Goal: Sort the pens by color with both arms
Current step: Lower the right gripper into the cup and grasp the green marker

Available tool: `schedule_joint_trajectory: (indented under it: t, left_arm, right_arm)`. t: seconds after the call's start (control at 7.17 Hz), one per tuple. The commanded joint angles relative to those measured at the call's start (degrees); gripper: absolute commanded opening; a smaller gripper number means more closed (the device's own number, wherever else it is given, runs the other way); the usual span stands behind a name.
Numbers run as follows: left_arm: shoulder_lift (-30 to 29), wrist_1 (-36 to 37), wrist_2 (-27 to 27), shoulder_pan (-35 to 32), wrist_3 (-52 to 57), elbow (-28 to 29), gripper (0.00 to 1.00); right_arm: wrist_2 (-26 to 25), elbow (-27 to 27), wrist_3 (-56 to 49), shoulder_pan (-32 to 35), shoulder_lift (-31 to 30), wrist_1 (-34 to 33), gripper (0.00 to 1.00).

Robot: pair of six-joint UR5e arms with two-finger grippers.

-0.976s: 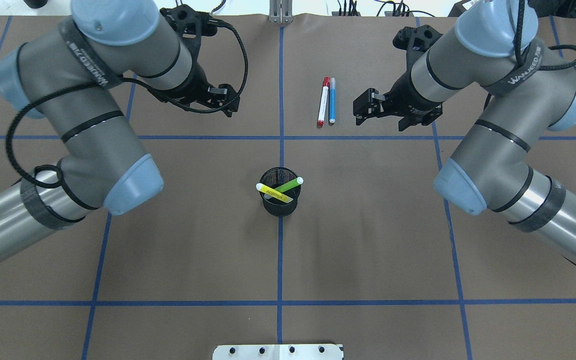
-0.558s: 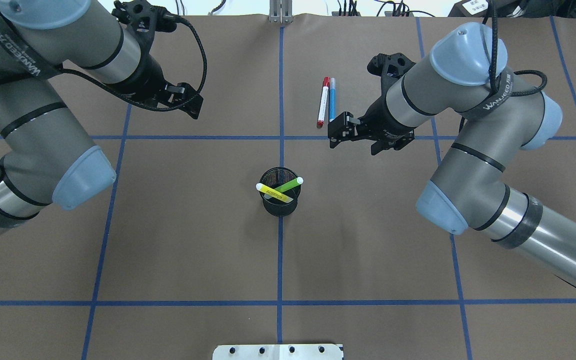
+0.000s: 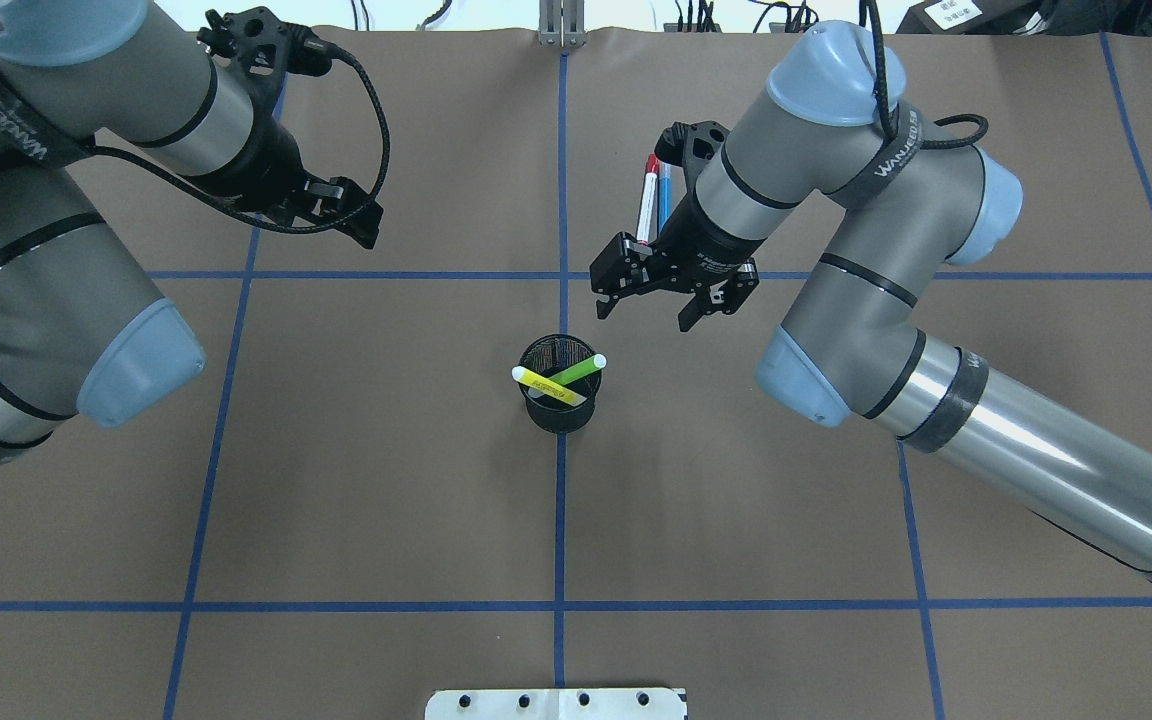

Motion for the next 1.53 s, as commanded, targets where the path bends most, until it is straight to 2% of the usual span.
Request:
schedule_joint_trajectory:
  t: [0.0, 0.14, 0.28, 0.42, 0.56, 1.25, 1.39]
  left_arm:
    - [1.13, -0.27, -0.98, -0.5, 1.17, -0.4, 0.92]
    - [1.13, -0.27, -1.06, -0.5, 1.17, -0.41, 0.92]
    - [1.13, -0.36, -1.06, -0.5, 1.17, -0.41, 0.92]
    - [1.13, -0.36, -1.06, -0.5, 1.17, -0.41, 0.92]
    - [1.13, -0.45, -1.06, -0.5, 1.17, -0.41, 0.92]
    - [1.13, -0.45, -0.98, -0.32, 1.17, -0.41, 0.94]
    - [1.13, -0.45, -0.98, -0.24, 1.17, -0.32, 0.95]
  right_arm:
    - [2.48, -3.82, -4.38, -0.36, 2.75, -0.2, 0.97]
    - [2.04, -5.06, -4.47, -1.49, 3.46, -0.12, 0.87]
    - [2.04, -5.07, -4.47, -1.94, 3.47, -0.12, 0.73]
    - [1.95, -5.16, -4.47, -2.46, 3.47, -0.12, 0.55]
    - [1.87, -5.25, -4.47, -2.9, 3.39, -0.12, 0.48]
    - [1.07, -5.69, -4.47, -4.58, 3.21, -0.12, 0.48]
    - [0.81, -5.69, -4.47, -4.58, 3.21, -0.12, 0.45]
